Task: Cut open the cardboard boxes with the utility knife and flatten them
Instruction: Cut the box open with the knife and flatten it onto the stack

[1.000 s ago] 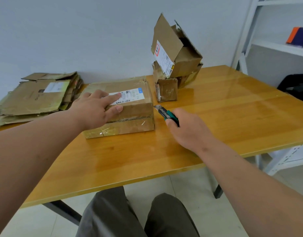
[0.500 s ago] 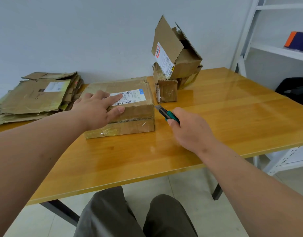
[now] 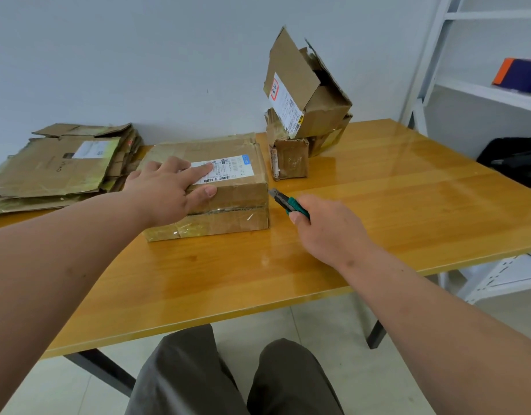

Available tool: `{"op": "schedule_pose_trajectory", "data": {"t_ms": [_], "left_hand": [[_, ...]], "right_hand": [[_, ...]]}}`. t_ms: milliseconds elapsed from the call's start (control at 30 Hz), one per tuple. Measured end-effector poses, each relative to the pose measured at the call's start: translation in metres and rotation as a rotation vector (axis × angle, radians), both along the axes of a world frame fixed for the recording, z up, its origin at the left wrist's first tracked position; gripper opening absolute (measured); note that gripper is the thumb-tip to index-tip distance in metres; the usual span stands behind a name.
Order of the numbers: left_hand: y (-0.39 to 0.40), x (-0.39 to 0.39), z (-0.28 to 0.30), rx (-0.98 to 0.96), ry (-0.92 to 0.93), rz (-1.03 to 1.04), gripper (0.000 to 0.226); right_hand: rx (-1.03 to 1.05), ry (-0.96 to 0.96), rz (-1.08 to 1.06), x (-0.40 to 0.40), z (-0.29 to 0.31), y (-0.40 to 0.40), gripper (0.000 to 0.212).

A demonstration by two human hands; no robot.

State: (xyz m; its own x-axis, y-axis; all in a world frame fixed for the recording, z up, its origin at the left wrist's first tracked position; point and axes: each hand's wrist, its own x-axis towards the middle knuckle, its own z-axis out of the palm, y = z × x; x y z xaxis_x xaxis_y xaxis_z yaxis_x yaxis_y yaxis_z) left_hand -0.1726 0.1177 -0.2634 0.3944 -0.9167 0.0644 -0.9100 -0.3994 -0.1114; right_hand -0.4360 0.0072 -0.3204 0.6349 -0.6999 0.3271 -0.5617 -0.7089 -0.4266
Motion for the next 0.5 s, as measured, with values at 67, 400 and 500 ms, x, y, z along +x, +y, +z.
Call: {"op": "schedule_pose_trajectory", "data": {"t_ms": [67, 400, 500], "left_hand": [[0.0, 0.0002, 0.0001, 0.002, 0.003, 0.001, 0.079], [-0.0005, 0.002, 0.0006, 0.021, 0.01, 0.003, 0.08], [-0.0006, 0.0018, 0.0023, 0.018, 0.031, 0.009, 0.08]], "right_hand": [[-0.01, 0.019, -0.009, 0.0011, -0.0007, 0.0007, 0.016], [-0.011, 0.396, -0.001, 0.0028, 0.0024, 0.0035, 0.005], [-0.007, 0.406, -0.011, 0.0049, 0.005, 0.001, 0.007]]}}
